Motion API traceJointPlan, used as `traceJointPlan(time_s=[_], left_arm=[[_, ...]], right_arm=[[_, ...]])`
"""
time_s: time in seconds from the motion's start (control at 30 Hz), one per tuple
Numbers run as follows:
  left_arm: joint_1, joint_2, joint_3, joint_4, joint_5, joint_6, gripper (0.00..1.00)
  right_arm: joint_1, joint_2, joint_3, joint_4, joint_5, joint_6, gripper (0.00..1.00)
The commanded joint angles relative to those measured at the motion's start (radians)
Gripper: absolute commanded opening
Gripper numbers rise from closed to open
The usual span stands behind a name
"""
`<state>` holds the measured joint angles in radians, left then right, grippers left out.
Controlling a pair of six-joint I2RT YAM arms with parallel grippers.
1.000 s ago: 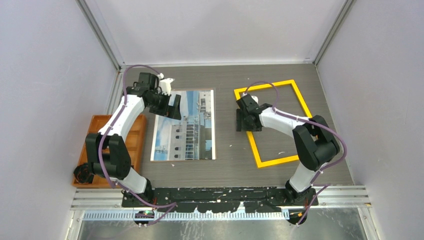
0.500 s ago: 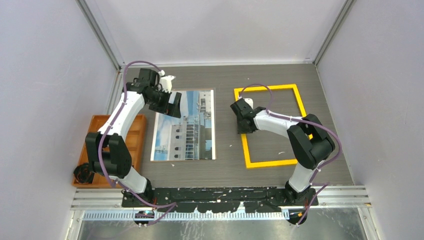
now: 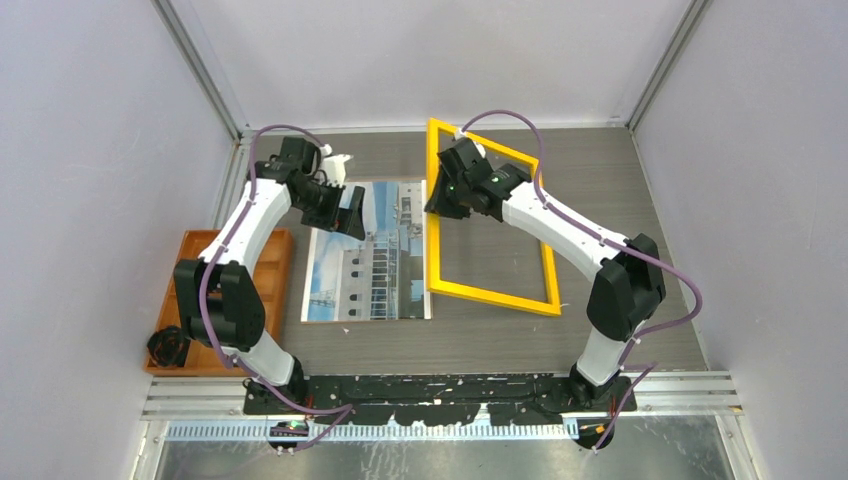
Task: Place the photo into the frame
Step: Turn over the photo frame at the center of the board.
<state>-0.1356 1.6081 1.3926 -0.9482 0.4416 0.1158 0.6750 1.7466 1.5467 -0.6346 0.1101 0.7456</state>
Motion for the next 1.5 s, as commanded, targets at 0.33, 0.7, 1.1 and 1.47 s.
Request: traceJointPlan(time_s=[0.33, 0.7, 1.1, 1.47], left_arm=[[-0.001, -0.101, 0.148, -0.06, 0.17, -0.108, 1.0], [-0.007, -0.154, 0.177, -0.019, 0.208, -0.203, 1.0], [-0.141, -0.171, 0.285, -0.027, 0.137, -0.233, 1.0], [-0.249, -0.118, 0.373, -0.058, 0.073, -0.217, 1.0]], right_arm=[[0.024, -0.099, 0.177, 0.218, -0.283, 0.318, 0.12], [0.023, -0.145, 0.098, 0.455, -0.386, 0.449, 0.16], [0.006, -0.163, 0.082, 0.392, -0.373, 0.421, 0.49], [-0.01, -0.155, 0.137, 0.242, -0.305, 0.354, 0.62]])
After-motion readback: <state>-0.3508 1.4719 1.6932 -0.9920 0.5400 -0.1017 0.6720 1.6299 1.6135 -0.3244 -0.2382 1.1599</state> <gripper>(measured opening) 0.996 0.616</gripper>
